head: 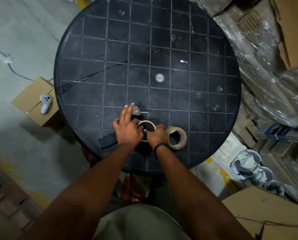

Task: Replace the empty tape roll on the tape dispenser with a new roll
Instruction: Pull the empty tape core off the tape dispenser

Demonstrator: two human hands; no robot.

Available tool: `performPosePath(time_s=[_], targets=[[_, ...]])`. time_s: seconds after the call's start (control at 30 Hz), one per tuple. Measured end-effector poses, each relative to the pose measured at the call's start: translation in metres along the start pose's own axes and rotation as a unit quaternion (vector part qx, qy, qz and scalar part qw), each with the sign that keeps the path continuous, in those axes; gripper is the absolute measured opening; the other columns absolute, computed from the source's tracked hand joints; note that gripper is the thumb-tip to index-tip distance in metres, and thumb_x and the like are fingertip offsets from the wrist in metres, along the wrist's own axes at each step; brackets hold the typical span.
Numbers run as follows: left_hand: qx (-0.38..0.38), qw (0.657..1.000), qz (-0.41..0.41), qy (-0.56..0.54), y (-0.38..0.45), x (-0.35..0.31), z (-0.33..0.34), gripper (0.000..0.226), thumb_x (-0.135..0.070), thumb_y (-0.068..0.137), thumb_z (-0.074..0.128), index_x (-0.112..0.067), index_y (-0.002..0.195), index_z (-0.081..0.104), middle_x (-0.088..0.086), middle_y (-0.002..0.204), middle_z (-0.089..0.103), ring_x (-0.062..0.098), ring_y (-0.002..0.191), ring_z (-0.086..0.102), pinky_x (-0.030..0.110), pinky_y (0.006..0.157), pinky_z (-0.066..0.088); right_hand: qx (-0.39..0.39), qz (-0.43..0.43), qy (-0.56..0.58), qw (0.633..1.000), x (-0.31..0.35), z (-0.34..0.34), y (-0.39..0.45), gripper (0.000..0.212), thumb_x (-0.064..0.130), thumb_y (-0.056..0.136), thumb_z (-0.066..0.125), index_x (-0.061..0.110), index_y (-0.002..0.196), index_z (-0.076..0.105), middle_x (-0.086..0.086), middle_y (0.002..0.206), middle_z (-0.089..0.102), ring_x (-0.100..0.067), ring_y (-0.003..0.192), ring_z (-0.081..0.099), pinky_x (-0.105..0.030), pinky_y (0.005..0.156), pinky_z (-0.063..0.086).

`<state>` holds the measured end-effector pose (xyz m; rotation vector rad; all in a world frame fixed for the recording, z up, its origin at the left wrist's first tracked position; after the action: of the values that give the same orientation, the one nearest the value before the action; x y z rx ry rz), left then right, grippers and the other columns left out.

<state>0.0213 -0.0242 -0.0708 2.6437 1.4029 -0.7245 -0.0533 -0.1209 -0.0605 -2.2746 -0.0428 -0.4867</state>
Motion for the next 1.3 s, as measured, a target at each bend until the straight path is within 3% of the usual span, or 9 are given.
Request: performPosePath(time_s=[0.27,0.4,0.5,0.63,0.7,0.8,0.87,0.93,1.3], targets=[[0.022,1.0,0.011,-0.017,-0.001,0.004,-0.003,0.029,-0.036,0.073,0.066,-0.026,0.1,0.072,-0.008,0.168,0.021,0.018,0.156,0.015,0.049,0.099,0.04,-0.003,-0.073,-0.068,0.995,0.001,-0.014,0.001,0.035,0.021,0.081,0.073,0.016,0.115,0.065,-0.013,0.113,0.071,-0.034,0.108,0.065,-0.036,0.089,0.052],[0.064,0.998,0.021,-0.002,0.0,0.004,-0.008,0.06,-0.034,0.073,0.065,-0.044,0.133,0.062,-0.005,0.171,0.01,0.022,0.157,0.009,0.054,0.1,0.04,0.065,0.098,0.161,0.98,0.005,-0.006,-0.018,0.052,0.026,0.076,0.071,0.016,0.124,0.055,-0.015,0.116,0.07,-0.034,0.097,0.07,-0.051,0.081,0.062],[0.088,0.996,0.003,-0.012,0.003,0.002,-0.012,0.045,-0.039,0.072,0.065,-0.044,0.116,0.071,-0.008,0.17,0.01,0.021,0.157,0.007,0.055,0.102,0.036,0.093,0.171,0.326,0.925,-0.002,0.015,-0.017,0.04,0.02,0.076,0.067,0.014,0.114,0.056,-0.017,0.105,0.071,-0.03,0.083,0.071,-0.053,0.07,0.062],[0.104,0.992,-0.05,-0.052,0.009,0.001,-0.014,0.026,-0.048,0.075,0.067,-0.033,0.094,0.074,-0.017,0.167,0.014,0.019,0.153,0.016,0.052,0.103,0.036,-0.006,0.132,0.269,0.954,-0.051,0.063,0.039,0.043,0.028,0.056,0.066,0.014,0.097,0.065,-0.013,0.099,0.077,-0.03,0.086,0.076,-0.051,0.072,0.064],[0.103,0.993,-0.051,-0.024,0.009,0.001,-0.01,0.028,-0.055,0.079,0.069,-0.029,0.089,0.071,-0.017,0.167,0.013,0.021,0.15,0.022,0.05,0.099,0.038,-0.034,0.116,0.218,0.968,-0.044,0.047,0.028,0.014,0.024,0.061,0.066,0.015,0.072,0.064,-0.014,0.086,0.077,-0.033,0.084,0.076,-0.053,0.072,0.063],[0.095,0.994,-0.048,0.021,0.008,0.0,-0.006,0.026,-0.049,0.081,0.071,-0.026,0.095,0.07,-0.012,0.169,0.011,0.024,0.15,0.025,0.051,0.097,0.041,-0.032,0.086,0.179,0.98,-0.022,0.022,0.005,0.016,0.014,0.071,0.068,0.014,0.056,0.06,-0.016,0.074,0.074,-0.033,0.075,0.074,-0.055,0.067,0.062],[0.091,0.994,-0.047,0.032,0.006,-0.002,-0.006,0.028,-0.045,0.08,0.072,-0.032,0.104,0.07,-0.01,0.169,0.01,0.026,0.15,0.025,0.052,0.096,0.042,-0.031,0.075,0.156,0.984,-0.025,0.028,0.017,0.009,0.018,0.065,0.066,0.009,0.067,0.067,-0.015,0.075,0.075,-0.034,0.074,0.075,-0.055,0.064,0.062],[0.099,0.994,-0.041,0.035,0.006,-0.003,-0.007,0.036,-0.043,0.078,0.074,-0.041,0.114,0.07,-0.009,0.169,0.009,0.027,0.15,0.024,0.053,0.098,0.041,-0.044,0.074,0.14,0.986,-0.031,0.036,0.029,0.032,0.03,0.058,0.068,0.01,0.083,0.068,-0.013,0.083,0.075,-0.034,0.081,0.075,-0.052,0.068,0.062],[0.105,0.991,-0.067,0.049,0.008,-0.007,-0.006,0.026,-0.048,0.071,0.073,-0.032,0.092,0.076,-0.012,0.166,0.015,0.023,0.148,0.026,0.05,0.098,0.037,-0.036,0.028,0.037,0.998,-0.001,0.004,-0.005,0.038,0.017,0.083,0.07,0.008,0.113,0.05,-0.016,0.112,0.068,-0.036,0.103,0.066,-0.035,0.082,0.05]])
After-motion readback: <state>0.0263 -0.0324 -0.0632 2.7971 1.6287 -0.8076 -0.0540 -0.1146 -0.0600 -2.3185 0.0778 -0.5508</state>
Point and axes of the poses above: each hand's wrist, its own y-axis towards the middle knuckle, its own z-axis out of the palm, x = y × z, the point moved 1 cm from there along y, towards the middle knuckle
